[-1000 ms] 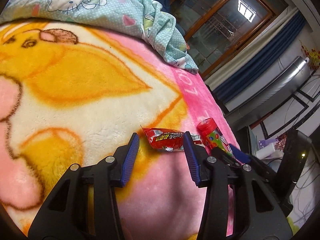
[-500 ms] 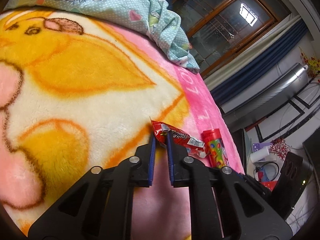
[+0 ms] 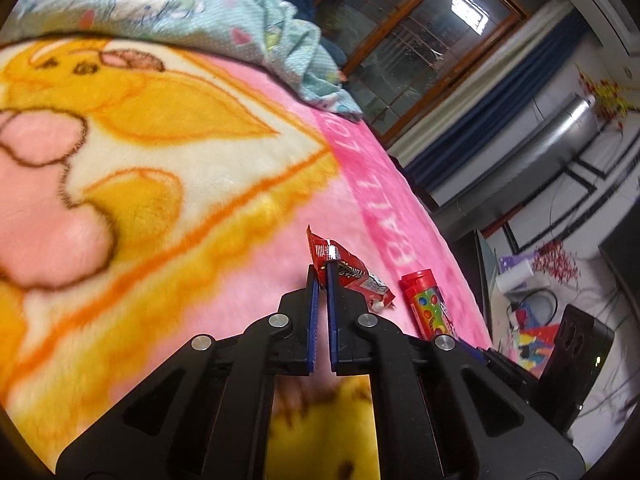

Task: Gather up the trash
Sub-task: 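Carry the red wrapper and candy tube over the bin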

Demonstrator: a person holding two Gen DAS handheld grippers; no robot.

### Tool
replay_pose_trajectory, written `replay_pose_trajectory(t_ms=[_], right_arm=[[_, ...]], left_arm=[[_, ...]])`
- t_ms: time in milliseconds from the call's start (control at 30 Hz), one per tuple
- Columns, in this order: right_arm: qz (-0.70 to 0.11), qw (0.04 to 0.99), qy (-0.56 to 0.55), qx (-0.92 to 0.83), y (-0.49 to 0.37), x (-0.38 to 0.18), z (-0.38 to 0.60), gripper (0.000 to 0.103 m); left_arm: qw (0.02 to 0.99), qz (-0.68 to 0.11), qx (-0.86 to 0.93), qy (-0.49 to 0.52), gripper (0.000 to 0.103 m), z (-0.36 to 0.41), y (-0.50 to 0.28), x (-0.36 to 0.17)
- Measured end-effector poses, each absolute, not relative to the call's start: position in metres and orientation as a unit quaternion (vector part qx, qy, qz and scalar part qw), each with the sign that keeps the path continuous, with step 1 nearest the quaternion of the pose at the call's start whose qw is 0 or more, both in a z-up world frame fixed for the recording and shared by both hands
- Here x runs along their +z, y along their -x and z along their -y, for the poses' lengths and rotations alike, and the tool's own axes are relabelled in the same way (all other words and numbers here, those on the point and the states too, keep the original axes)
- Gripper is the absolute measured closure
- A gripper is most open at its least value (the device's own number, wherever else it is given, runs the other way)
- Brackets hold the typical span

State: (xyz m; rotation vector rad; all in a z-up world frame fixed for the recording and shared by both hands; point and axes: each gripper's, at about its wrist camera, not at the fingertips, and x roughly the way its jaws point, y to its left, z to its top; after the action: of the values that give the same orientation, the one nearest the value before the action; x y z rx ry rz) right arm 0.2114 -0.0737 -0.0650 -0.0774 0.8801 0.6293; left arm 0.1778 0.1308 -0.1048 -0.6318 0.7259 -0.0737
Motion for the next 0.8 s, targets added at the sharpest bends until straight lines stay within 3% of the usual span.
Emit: replay_pose_trajectory(t_ms=[367, 800], right_arm=[[-0.395, 0.872, 0.021, 0.289, -0.178, -0.038, 0.114, 0.070], [-0.378, 0.886, 0.002, 0.270, -0.160, -0.016, 0.148, 0.070]], left_arm=[[0.920, -0.320, -0.064, 0.216, 0.102, -0.084, -0.147, -0.069], [0.932, -0.296, -0.101, 0.182, 0.102, -0.052, -0.128, -0.043]])
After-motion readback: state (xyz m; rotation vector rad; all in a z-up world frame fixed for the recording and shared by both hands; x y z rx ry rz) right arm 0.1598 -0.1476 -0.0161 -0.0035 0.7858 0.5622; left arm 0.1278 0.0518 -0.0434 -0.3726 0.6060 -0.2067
